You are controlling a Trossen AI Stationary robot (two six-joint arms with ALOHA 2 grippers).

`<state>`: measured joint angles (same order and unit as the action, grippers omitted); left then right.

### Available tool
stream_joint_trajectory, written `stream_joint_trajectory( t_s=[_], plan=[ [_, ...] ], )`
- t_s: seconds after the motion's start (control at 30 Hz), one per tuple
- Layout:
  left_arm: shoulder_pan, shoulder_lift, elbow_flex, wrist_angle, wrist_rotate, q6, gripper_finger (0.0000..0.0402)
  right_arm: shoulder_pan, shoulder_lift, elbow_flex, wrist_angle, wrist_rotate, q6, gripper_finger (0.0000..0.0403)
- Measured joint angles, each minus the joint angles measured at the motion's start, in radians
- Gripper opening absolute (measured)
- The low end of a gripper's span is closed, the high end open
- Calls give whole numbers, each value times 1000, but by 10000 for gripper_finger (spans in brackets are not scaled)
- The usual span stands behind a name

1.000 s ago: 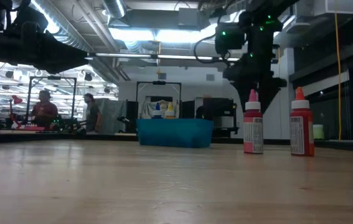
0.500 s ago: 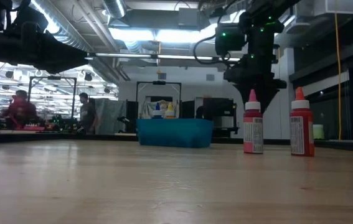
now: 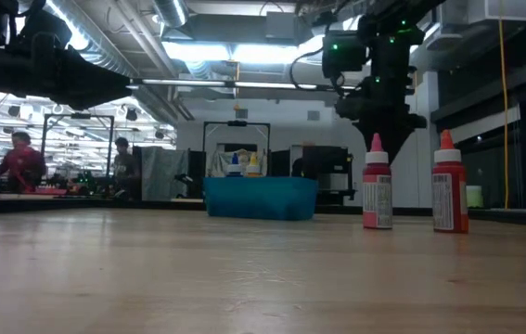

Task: Pick & Place food coloring
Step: Put the large purple food coloring bottle into the blue bin

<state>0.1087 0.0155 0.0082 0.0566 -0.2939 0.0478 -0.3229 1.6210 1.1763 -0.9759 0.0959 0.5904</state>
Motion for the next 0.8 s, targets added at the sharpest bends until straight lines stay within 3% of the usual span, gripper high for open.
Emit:
stream_joint_trajectory(
  t_s=[0.37,0.8],
  plan=[
    [0,0,0,0,0,0,267,0,31,256,-36,18,-98,119],
    [0,0,0,0,0,0,267,-40,306,621,-92,27,-218,120]
  ],
)
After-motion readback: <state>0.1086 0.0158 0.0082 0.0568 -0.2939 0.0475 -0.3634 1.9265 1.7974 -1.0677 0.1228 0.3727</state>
